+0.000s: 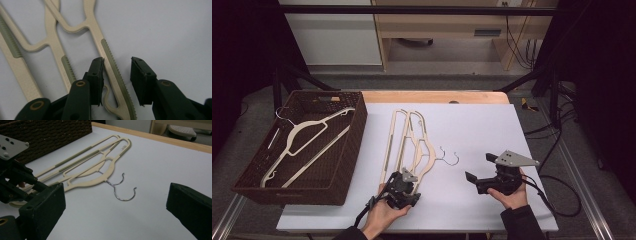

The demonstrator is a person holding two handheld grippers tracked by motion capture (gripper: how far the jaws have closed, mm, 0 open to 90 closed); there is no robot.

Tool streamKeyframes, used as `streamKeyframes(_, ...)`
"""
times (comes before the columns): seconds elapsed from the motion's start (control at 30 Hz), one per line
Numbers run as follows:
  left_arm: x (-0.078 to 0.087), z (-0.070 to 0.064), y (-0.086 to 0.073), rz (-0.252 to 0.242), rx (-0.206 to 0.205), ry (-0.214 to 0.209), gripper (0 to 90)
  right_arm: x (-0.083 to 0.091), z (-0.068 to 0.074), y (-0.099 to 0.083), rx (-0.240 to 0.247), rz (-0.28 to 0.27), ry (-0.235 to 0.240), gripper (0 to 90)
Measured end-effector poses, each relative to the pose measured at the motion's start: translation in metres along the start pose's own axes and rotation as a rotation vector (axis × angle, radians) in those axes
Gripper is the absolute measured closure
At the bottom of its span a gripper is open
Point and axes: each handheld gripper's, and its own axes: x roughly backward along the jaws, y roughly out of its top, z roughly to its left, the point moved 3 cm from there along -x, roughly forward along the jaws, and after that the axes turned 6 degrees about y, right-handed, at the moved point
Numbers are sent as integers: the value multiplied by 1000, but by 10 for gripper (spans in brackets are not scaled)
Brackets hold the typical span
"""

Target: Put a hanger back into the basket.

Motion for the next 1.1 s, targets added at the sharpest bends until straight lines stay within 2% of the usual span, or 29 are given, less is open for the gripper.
streamKeyframes(0.07, 0, -3, 0, -7, -5, 29, 634, -1, 1, 0, 3, -1, 1, 26)
streamKeyframes(0.13, 0, -1, 0, -3, 1, 22, 656, -2, 2, 0, 5, 1, 5, 27)
streamKeyframes(0.17, 0, 1, 1, -5, 1, 25, 702, -3, 3, 0, 3, 2, 6, 27)
streamKeyframes(0.23, 0, 4, 1, 5, 18, -1, 722, -5, 3, -1, 2, 6, 10, 29)
streamKeyframes(0.37, 1, 5, 1, 8, 7, 9, 757, -11, 4, -4, 8, 32, 14, 31)
streamKeyframes(0.47, 3, 8, 1, 8, 13, 1, 771, -16, 5, -6, 12, 47, 21, 38)
streamKeyframes(0.5, 4, 9, 1, 6, 23, -20, 776, -18, 6, -7, 7, 50, 26, 41)
streamKeyframes(0.53, 5, 11, 1, 4, 18, -22, 779, -20, 6, -7, 1, 50, 24, 45)
streamKeyframes(0.63, 7, 14, 1, 2, 13, -12, 784, -25, 6, -9, 5, 61, 33, 54)
streamKeyframes(0.87, 16, 22, 0, -13, 13, -25, 788, -38, 8, -13, 10, 93, 50, 90)
streamKeyframes(1.0, 27, 28, 0, -35, 3, -30, 789, -45, 8, -14, 21, 111, 53, 110)
streamKeyframes(1.1, 35, 32, 0, -49, 10, -29, 789, -50, 9, -12, 25, 114, 59, 121)
